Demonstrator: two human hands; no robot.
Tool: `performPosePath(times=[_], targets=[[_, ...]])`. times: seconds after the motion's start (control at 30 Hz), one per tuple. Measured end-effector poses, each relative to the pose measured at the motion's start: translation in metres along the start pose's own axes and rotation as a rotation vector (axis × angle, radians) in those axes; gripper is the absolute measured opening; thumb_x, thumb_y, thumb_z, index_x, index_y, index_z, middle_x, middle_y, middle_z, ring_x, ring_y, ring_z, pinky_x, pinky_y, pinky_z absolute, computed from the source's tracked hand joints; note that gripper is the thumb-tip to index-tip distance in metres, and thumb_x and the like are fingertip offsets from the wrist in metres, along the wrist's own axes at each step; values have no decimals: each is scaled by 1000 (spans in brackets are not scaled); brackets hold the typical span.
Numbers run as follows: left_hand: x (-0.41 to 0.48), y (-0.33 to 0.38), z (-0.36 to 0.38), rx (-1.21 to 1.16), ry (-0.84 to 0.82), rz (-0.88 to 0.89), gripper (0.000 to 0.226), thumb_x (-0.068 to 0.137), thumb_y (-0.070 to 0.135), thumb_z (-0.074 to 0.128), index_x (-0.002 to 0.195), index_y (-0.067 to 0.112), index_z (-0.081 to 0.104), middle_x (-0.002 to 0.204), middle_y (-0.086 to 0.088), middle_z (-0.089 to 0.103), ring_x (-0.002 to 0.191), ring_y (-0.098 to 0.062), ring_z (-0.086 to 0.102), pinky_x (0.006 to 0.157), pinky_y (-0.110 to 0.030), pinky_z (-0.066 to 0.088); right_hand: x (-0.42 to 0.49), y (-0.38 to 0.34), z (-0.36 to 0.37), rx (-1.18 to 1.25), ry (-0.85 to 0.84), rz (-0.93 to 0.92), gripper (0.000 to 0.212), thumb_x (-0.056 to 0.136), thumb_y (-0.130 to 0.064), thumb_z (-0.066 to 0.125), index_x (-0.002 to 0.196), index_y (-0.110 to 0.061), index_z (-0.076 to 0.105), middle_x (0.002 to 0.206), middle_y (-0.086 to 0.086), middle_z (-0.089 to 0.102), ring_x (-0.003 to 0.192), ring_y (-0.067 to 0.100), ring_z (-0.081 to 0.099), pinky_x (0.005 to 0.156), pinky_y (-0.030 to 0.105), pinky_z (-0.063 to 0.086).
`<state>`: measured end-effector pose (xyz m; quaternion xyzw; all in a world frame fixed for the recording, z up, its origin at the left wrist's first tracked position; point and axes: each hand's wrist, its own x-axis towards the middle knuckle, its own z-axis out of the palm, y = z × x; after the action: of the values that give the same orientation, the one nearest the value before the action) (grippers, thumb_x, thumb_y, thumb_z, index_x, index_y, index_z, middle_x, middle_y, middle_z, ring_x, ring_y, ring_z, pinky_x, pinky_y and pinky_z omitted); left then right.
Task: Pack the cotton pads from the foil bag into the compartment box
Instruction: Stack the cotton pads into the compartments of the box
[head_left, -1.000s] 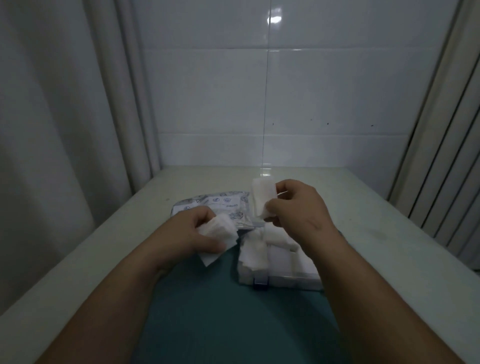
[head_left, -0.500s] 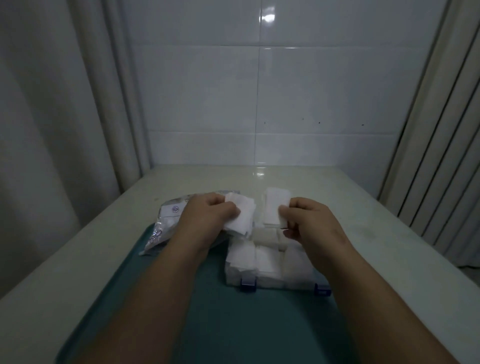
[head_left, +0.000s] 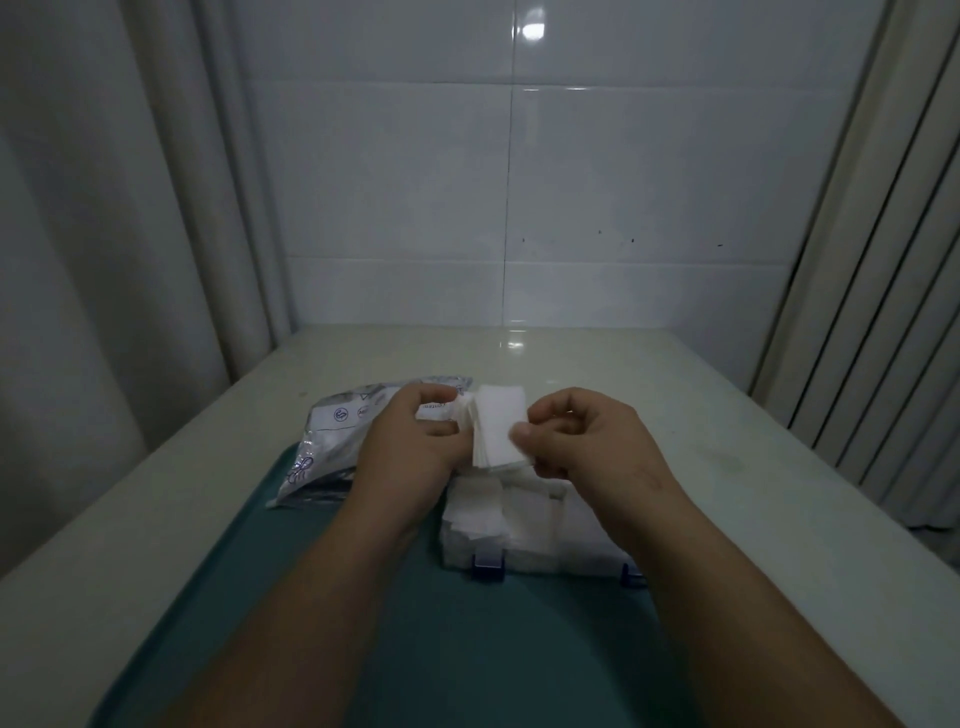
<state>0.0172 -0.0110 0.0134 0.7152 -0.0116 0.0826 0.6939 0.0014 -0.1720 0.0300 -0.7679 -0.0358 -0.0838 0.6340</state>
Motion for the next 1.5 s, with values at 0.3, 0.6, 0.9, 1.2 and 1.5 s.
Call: performPosePath(times=[0.3,0.6,0.9,1.2,1.5], targets=[[-3,0,7,-101,-149,-39,50,77,0,74,114,26,55,95,-16,74,84,-31,72,71,-41,58,0,-4,-7,-120,-53,126,26,83,-23,70,100,-21,51,95,6,64,73,16,58,57,25,44],[-13,14,24,-79,-112,-5,19,89,20,65,90,9,51,91,-27,67,77,-32,69,73,-47,59,0,-6,-25,-164,4,149,18,78,-24,73,83,-19,56,84,4,61,69,17,51,60,31,41],[-14,19,61,203,-170,63,23,78,14,77,81,12,54,72,-14,70,70,-29,72,71,-51,60,-9,-16,-66,-399,18,97,14,84,-23,70,76,-15,62,81,7,68,72,21,61,62,33,53],[-22,2,103,510,-245,13,21,72,23,78,69,22,58,75,-4,70,74,-23,69,77,-42,58,-21,10,-86,-588,62,236,13,79,-13,72,75,-15,60,82,8,66,75,22,61,68,35,53],[-19,3,108,658,-311,-66,11,73,15,74,76,4,72,76,-13,73,75,-27,70,76,-41,59,-21,20,-80,-776,127,190,11,83,-23,69,86,-20,59,87,0,62,79,16,56,67,28,43]])
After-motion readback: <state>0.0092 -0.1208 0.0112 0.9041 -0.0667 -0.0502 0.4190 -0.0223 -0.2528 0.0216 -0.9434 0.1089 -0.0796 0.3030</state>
